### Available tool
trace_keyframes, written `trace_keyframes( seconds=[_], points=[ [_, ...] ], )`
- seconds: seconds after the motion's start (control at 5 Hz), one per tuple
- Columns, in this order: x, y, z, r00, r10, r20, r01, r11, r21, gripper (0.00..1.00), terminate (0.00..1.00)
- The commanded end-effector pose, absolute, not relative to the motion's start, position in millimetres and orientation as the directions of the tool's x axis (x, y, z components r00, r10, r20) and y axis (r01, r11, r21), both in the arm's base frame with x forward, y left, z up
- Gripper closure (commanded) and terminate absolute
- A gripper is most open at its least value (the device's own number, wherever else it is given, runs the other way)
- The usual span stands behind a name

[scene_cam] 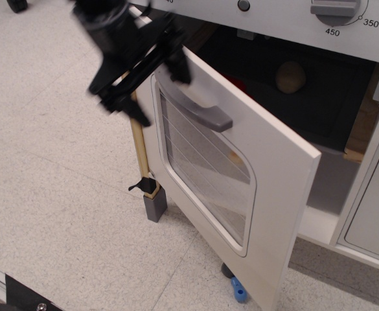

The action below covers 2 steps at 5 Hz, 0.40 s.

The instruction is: Open oven

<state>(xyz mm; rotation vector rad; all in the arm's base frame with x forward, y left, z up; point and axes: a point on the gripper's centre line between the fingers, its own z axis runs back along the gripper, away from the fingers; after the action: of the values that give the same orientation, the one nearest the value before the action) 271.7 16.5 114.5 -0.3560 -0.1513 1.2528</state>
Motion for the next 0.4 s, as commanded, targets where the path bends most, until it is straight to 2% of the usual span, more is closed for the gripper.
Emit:
trace_keyframes(
  seconds=[0.0,0.2],
  points=[
    [300.7,-13.3,142.9,0.33,0.935,-0.126,-0.901,0.273,-0.337,0.0,0.0],
    [304.4,-34.7,117.1,0.316,0.944,-0.097,-0.935,0.293,-0.201,0.0,0.0]
  ],
)
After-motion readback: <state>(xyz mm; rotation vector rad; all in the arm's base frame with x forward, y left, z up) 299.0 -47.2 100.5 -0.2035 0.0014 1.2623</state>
